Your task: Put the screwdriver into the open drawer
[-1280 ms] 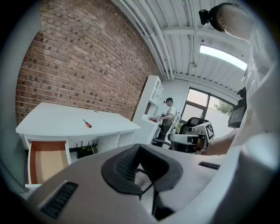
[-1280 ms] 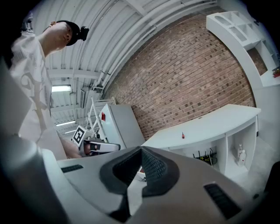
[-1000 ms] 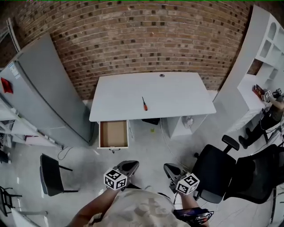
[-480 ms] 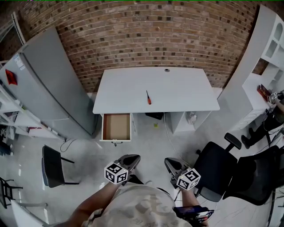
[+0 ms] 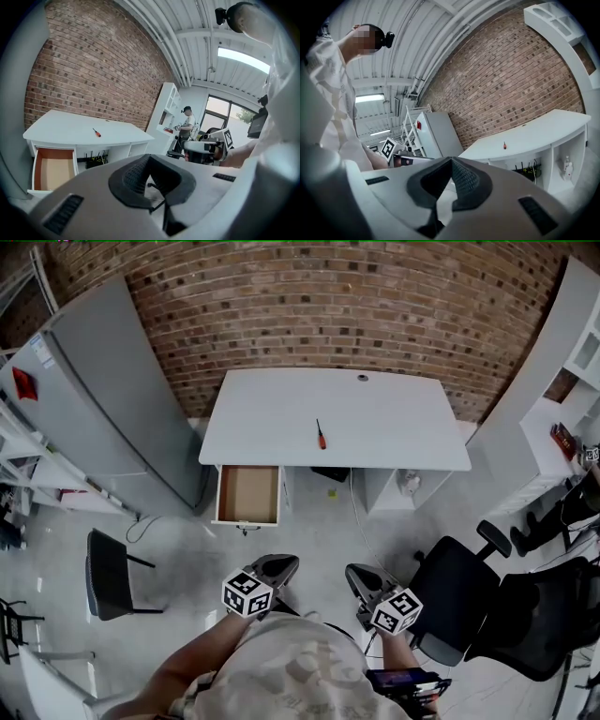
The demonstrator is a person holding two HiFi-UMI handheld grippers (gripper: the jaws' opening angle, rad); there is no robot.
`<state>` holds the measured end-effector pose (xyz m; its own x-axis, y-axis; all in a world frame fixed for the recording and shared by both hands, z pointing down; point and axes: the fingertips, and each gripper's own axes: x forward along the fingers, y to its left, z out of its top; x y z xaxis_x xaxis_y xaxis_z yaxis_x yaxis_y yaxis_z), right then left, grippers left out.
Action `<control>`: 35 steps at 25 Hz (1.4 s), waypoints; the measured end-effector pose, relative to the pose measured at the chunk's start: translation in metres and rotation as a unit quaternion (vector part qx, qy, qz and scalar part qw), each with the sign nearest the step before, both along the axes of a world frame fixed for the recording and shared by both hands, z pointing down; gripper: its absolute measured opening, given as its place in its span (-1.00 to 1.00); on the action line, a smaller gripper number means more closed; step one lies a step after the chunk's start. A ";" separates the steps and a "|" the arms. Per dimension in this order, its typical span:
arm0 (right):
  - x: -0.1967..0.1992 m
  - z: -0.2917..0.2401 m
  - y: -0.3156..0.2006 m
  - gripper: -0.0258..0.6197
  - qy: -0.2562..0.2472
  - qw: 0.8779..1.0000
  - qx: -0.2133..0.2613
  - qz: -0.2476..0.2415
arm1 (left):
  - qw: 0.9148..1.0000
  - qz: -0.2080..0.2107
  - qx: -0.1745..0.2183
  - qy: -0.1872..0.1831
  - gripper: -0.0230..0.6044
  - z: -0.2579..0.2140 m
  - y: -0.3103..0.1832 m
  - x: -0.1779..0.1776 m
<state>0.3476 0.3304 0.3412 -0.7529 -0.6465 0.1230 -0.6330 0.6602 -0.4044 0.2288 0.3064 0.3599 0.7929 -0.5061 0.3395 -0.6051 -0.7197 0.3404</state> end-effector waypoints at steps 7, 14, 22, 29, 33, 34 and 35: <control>-0.012 -0.005 -0.004 -0.85 -0.007 1.000 0.005 -0.014 | 1.000 -0.005 -0.003 -0.001 -0.86 -0.001 -0.003 -0.008; -0.020 -0.001 -0.025 -0.86 0.005 1.000 0.009 -0.015 | 1.000 -0.015 -0.017 0.004 -0.86 0.012 -0.021 -0.017; -0.036 0.009 -0.062 -0.86 0.019 1.000 -0.010 -0.019 | 0.999 -0.012 -0.028 0.010 -0.86 0.020 -0.067 -0.029; -0.041 0.012 -0.121 -0.85 0.029 0.999 -0.019 0.029 | 1.000 -0.006 -0.018 0.018 -0.86 0.015 -0.128 -0.046; -0.044 0.010 -0.151 -0.85 0.031 0.998 -0.026 0.056 | 1.000 -0.002 -0.013 0.028 -0.86 0.010 -0.161 -0.057; -0.046 0.009 -0.158 -0.85 0.031 0.997 -0.027 0.060 | 0.999 0.002 -0.013 0.029 -0.86 0.009 -0.167 -0.059; -0.048 0.009 -0.164 -0.85 0.031 0.997 -0.027 0.064 | 0.999 0.005 -0.012 0.031 -0.86 0.009 -0.172 -0.062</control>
